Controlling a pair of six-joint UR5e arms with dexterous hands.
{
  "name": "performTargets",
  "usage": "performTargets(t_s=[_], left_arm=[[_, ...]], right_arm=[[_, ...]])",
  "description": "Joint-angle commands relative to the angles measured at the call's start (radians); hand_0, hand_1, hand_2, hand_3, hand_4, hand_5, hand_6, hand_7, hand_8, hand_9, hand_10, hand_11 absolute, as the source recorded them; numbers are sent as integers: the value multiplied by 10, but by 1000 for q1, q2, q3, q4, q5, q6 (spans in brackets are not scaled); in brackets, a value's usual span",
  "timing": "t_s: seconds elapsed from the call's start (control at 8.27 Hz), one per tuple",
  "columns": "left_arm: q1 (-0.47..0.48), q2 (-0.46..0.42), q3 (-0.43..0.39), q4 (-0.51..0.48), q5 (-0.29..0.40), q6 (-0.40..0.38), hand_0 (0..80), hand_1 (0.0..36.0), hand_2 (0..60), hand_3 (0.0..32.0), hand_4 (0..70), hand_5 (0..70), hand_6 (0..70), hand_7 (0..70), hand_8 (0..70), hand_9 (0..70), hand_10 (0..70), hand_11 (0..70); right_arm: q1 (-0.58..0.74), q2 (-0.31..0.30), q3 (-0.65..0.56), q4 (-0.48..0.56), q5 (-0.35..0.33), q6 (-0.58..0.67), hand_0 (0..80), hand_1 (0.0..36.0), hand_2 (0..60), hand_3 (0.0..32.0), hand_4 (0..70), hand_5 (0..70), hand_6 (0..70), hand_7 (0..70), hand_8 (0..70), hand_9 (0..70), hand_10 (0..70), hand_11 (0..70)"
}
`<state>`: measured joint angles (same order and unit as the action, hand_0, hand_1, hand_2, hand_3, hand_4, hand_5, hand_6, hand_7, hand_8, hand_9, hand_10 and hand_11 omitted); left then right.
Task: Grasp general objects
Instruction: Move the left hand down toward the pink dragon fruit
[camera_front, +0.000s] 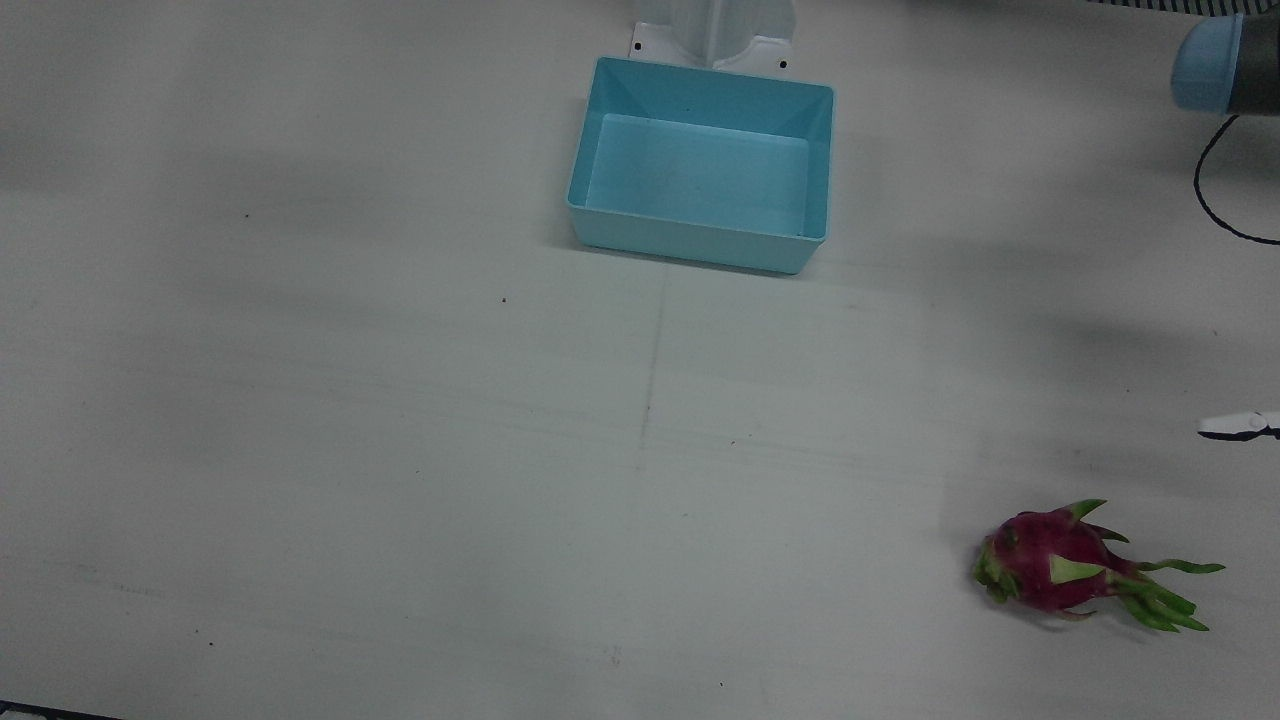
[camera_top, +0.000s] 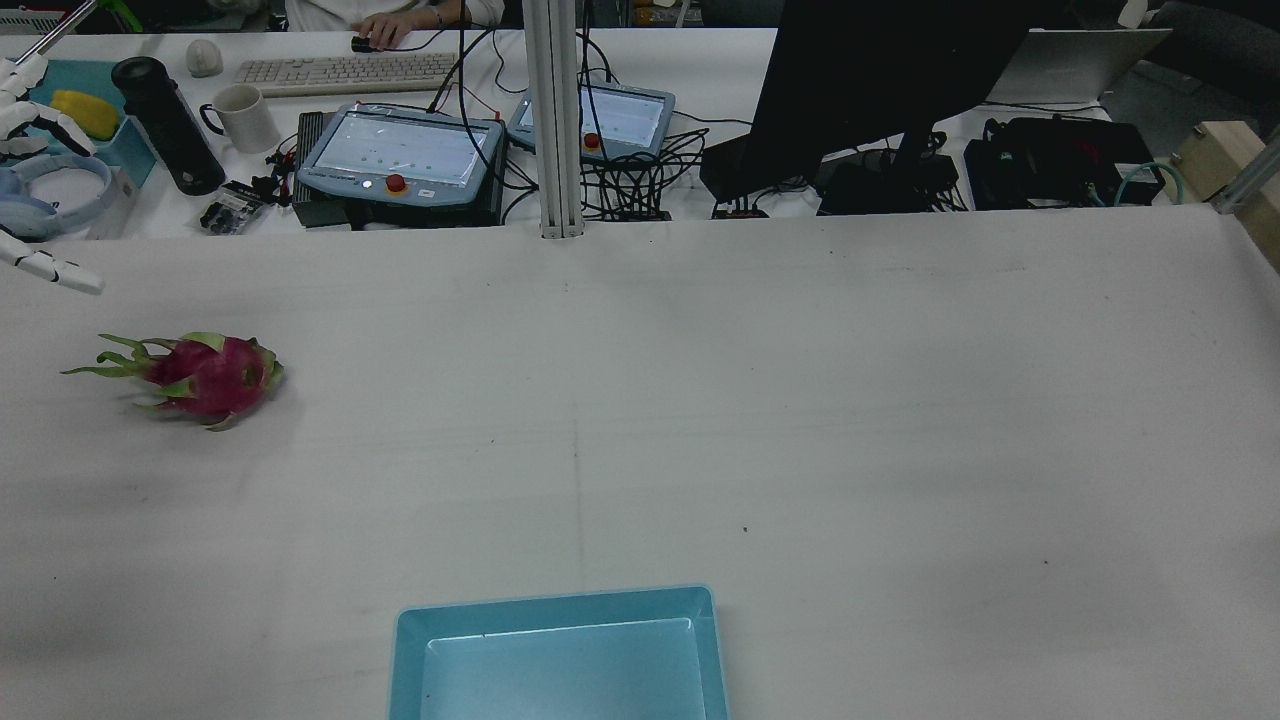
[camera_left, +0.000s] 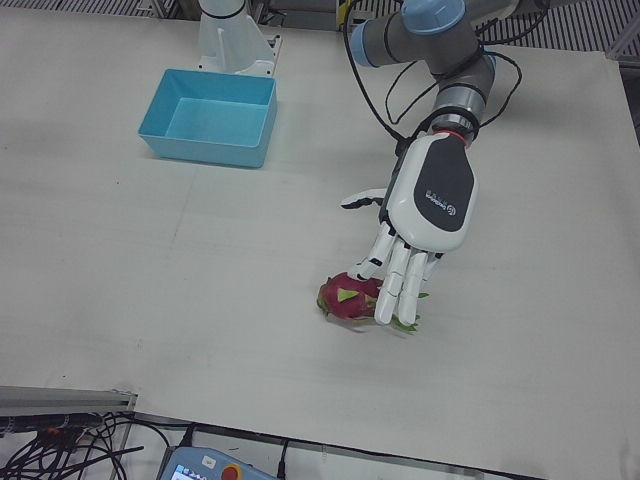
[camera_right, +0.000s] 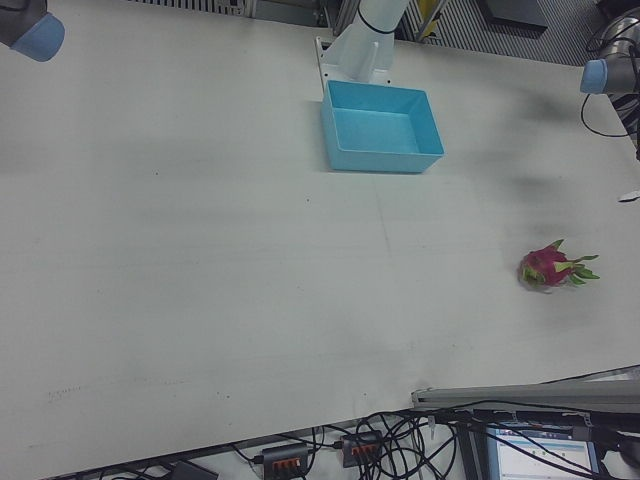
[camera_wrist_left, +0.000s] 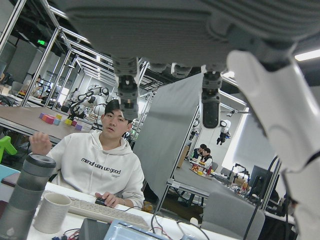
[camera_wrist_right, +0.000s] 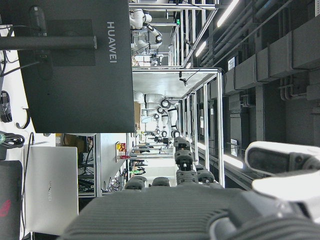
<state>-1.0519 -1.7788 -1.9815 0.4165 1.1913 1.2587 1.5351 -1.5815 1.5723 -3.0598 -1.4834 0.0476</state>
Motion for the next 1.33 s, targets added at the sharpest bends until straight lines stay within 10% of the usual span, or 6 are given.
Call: performTargets(t_s=[0.0, 0.48, 1.21], left_arm=[[106, -4, 16, 109, 24, 208, 508, 172, 38, 152, 0, 0, 0, 19, 0, 0, 1, 24], [178, -208, 219, 137, 4, 278, 510, 184, 59, 156, 0, 0, 0, 23, 0, 0, 2, 26], [193, -188, 331, 67, -70, 278, 520, 193, 47, 190, 0, 0, 0, 1, 0, 0, 8, 37]], right_arm=[[-1, 0, -1, 0, 0, 2, 0, 0, 0, 0, 0, 0, 0, 0, 0, 0, 0, 0], [-1, 0, -3, 0, 0, 2, 0, 0, 0, 0, 0, 0, 0, 0, 0, 0, 0, 0], [-1, 0, -3, 1, 0, 2, 0, 0, 0, 0, 0, 0, 0, 0, 0, 0, 0, 0]])
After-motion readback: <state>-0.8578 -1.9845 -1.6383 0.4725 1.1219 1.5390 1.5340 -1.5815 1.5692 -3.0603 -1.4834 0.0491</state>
